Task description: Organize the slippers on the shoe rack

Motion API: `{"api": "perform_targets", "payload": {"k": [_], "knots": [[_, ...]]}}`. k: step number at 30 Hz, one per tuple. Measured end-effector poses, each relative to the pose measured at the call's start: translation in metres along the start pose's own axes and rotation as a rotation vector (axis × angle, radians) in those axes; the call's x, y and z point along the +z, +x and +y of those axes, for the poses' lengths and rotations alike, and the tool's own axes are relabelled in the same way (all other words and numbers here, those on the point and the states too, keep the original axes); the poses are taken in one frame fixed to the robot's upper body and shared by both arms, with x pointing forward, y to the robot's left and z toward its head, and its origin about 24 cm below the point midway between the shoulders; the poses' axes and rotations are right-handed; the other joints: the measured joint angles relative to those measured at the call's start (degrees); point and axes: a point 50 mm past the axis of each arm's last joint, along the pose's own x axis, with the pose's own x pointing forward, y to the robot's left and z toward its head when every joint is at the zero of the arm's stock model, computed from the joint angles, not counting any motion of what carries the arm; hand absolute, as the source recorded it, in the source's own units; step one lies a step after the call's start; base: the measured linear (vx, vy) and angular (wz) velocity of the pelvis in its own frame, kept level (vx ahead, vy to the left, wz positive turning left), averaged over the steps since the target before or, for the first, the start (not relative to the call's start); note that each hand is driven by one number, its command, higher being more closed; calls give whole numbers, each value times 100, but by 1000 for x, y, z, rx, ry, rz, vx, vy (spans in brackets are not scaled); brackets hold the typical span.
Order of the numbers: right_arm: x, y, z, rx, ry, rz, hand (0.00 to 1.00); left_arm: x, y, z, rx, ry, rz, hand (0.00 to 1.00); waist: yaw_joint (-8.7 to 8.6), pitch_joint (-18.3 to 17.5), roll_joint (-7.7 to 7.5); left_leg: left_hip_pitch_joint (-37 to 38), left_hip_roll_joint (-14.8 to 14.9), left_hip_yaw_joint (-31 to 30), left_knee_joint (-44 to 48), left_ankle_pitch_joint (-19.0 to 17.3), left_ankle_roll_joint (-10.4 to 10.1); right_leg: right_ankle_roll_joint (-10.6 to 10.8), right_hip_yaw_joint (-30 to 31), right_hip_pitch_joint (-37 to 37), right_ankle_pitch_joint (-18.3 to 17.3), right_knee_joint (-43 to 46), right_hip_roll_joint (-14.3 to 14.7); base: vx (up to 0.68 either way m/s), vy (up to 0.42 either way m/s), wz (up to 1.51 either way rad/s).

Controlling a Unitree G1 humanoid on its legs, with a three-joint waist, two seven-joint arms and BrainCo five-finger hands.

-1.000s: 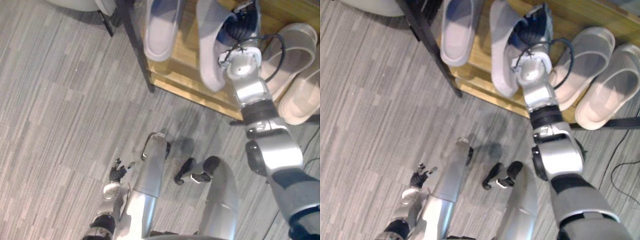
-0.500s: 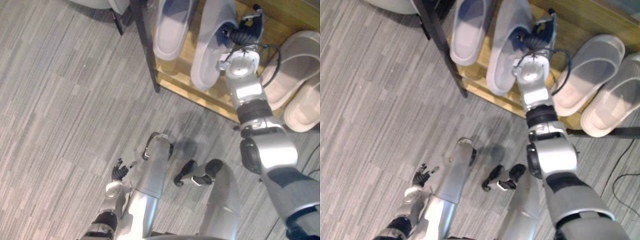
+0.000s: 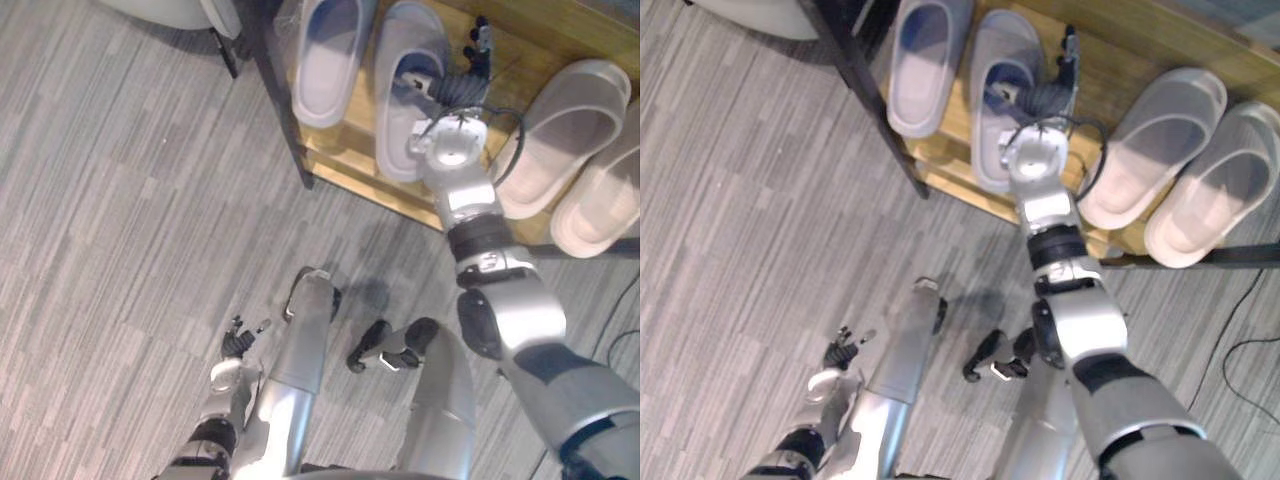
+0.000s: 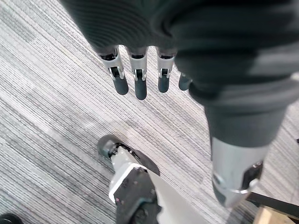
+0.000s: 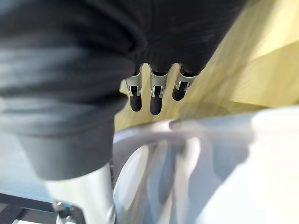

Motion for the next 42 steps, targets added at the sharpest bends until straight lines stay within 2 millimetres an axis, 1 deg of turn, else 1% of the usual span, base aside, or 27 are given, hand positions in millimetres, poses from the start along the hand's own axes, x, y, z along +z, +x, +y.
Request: {"api": "perform_targets", "payload": {"k": [3,4,6,7,10,14,18,21,23,25,27,30,36,39,42], "knots": [[3,-7,6,14,49,-19,0,1,1,2,11,-22,2,0,-39,0,-1,59,66,9,-74,0,0,-8,8,40,50,-108,73,5,22,-10],[1,-11,7,18,77,-14,0,1,1,3,18,-28,7,0,-72,0,-1,87,68,11,-108,1,1,0,5,67,58,-139,76,0,0,0],[-6,-18,10,26,101,7,0,0,1,3,23,-37,8,0,-106,1,-3,146,82,16,-163,2,2,19,4,120,69,-198,92,0,0,0],[-13,-24,12,34,121,33,0,1,2,3,22,-37,6,0,-130,2,-4,205,93,19,-199,2,3,26,4,174,76,-249,111,32,8,-4],[-23,-40,17,50,189,56,0,3,2,2,21,-43,2,0,-164,2,-8,281,147,23,-288,2,4,45,0,244,115,-369,168,35,7,-6],[-41,-61,23,74,250,113,0,4,3,7,43,-68,3,0,-228,20,-83,423,163,45,-385,2,4,47,3,358,117,-456,176,24,-2,0],[-41,-73,27,104,344,117,0,3,3,10,59,-89,17,0,-278,14,-107,452,180,44,-418,2,4,80,-2,389,134,-507,198,4,2,-1],[-46,-83,33,122,406,146,0,3,4,11,65,-95,19,0,-297,19,-115,471,204,41,-438,2,4,118,-3,416,160,-558,235,26,16,-5],[-48,-89,37,141,448,169,0,4,4,12,71,-102,17,0,-307,33,-145,541,212,42,-460,1,6,114,-7,489,168,-589,244,0,0,0],[-50,-95,42,151,493,198,0,7,5,13,76,-112,11,0,-307,62,-217,620,217,49,-529,7,11,116,-8,554,167,-640,244,0,0,0],[-50,-100,47,161,540,216,0,8,6,13,78,-115,12,0,-305,54,-235,633,226,43,-568,14,13,142,-28,576,160,-681,251,0,0,0],[-48,-102,49,174,591,226,0,9,6,11,73,-114,19,0,-302,57,-239,630,215,40,-575,14,13,104,-36,581,178,-688,248,9,0,1],[-47,-101,49,157,678,255,0,14,8,5,60,-109,5,0,-302,57,-239,630,175,0,-635,40,-10,103,-79,597,178,-723,228,26,-4,5],[-44,-97,50,153,720,266,0,14,8,4,58,-106,4,0,-303,57,-239,631,117,-18,-731,114,-20,101,-119,598,180,-747,166,18,-14,13],[-42,-93,56,161,730,280,0,14,8,3,56,-109,4,0,-291,63,-235,665,88,-112,-772,143,-42,98,-231,694,181,-790,158,12,-18,12]]}}
